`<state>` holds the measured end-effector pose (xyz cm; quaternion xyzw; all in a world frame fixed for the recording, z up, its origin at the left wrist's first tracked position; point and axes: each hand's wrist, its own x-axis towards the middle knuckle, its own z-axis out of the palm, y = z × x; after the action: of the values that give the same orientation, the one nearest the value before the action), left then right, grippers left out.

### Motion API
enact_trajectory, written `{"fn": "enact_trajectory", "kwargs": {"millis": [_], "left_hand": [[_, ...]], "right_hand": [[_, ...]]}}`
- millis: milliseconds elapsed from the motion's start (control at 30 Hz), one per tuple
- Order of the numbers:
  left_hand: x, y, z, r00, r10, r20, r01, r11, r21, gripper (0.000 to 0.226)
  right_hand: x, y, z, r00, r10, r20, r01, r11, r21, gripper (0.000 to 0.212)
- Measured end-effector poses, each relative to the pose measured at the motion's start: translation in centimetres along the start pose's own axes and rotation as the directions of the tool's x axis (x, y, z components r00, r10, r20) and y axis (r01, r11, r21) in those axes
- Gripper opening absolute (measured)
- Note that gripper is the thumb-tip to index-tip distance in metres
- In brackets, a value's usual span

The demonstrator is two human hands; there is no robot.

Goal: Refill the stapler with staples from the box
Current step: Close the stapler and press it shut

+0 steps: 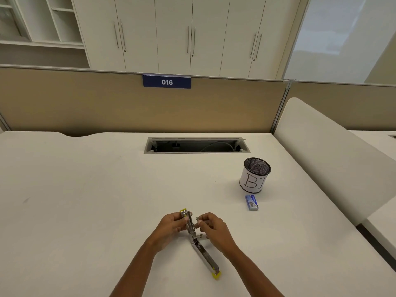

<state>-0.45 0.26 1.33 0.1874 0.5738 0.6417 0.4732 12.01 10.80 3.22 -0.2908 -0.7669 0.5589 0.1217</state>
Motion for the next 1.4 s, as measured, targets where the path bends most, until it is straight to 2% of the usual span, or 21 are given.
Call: {"fn": "enact_trajectory", "kwargs": {"millis": [167, 400, 633, 733, 1033, 1200, 1400], "left_hand": [[0.1, -0.3, 0.8, 0.999, 0.03, -0.018, -0.029, 0.998, 0.059, 0.02], [0.1, -1.2, 0.5, 0.997, 0.04, -0.064, -0.042, 0.999, -0.03, 0.022], [0.0, -1.5, 0.7, 0.997, 0.043, -0.067, -0.05, 0.994, -0.096, 0.019], [0.0, -1.7, 0.7, 0.996, 0.041, -0.08, -0.055, 0.981, -0.183, 0.02], [-0.1, -1.8, 1.8, 0.993, 0.032, -0.115, -0.078, 0.906, -0.417, 0.016], [-0.1, -1.7, 2.0, 0.993, 0.015, -0.119, -0.064, 0.903, -0.426, 0.022], [-0.4, -1.8, 2.3, 0.993, 0.006, -0.121, -0.06, 0.894, -0.444, 0.018]], "right_hand": [[0.0, 0.2, 0.5, 0.999, -0.013, -0.051, 0.013, 1.0, 0.003, 0.013], [-0.3, 0.3, 0.5, 0.991, 0.012, -0.132, 0.0, 0.996, 0.086, 0.007], [-0.6, 0.1, 0.6, 0.99, -0.024, -0.141, 0.019, 0.999, -0.04, 0.012], [-0.8, -0.4, 0.6, 0.987, -0.048, -0.15, 0.04, 0.998, -0.055, 0.006], [-1.8, -2.8, 0.2, 0.983, -0.126, -0.136, 0.111, 0.987, -0.114, 0.008], [-2.2, -3.8, 0.0, 0.968, -0.195, -0.155, 0.149, 0.952, -0.267, 0.018], [-2.2, -4.3, -0.4, 0.977, -0.178, -0.115, 0.125, 0.923, -0.364, 0.017]]}}
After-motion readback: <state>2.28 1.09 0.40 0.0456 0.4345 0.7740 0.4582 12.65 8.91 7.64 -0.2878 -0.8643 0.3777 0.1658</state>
